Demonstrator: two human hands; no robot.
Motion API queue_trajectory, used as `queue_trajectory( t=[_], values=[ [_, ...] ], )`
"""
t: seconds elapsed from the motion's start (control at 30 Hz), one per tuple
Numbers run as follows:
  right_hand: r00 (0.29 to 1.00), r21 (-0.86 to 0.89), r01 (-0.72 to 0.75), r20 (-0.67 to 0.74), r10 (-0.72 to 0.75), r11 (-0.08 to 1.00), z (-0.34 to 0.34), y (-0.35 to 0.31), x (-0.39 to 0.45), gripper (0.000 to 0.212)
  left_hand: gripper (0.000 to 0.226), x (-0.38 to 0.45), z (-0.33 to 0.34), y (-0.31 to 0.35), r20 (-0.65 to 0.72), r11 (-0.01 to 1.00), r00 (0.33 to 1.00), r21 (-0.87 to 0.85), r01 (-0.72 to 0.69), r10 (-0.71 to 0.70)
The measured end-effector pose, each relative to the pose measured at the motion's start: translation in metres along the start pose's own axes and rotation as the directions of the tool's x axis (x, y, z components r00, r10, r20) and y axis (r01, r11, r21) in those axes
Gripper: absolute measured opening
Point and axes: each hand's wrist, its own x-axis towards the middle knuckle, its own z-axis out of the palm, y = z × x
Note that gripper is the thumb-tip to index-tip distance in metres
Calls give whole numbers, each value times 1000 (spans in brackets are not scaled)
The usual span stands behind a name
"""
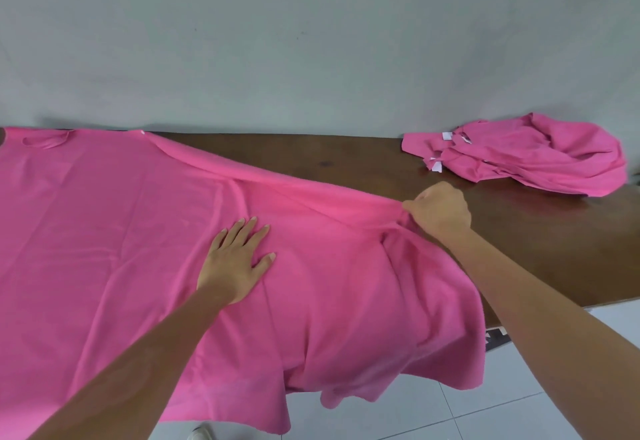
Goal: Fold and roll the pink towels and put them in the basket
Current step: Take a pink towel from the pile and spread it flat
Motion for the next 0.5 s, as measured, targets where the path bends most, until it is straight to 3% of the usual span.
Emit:
queue_trajectory(
  t=[0.17, 0.33, 0.4, 0.5],
  values=[
    [967, -146, 184, -152, -206, 972, -20, -21, 4, 10, 76, 0, 0, 0, -2, 1000, 1000, -16, 4, -4],
    [904, -430, 317, -132, -407, 845, -18, -23, -8, 15, 77, 1, -1, 0, 3, 1000, 1000, -12, 4, -4],
    [912, -481, 330, -60, -406, 812, -13, -13, -14, 14, 77, 1, -1, 0, 9, 1000, 1000, -4, 3, -3],
    [957, -396, 248, -42, -287, 884, -19, 8, -8, 16, 78, 0, -1, 1, 16, 1000, 1000, 1, 1, -1]
  ],
)
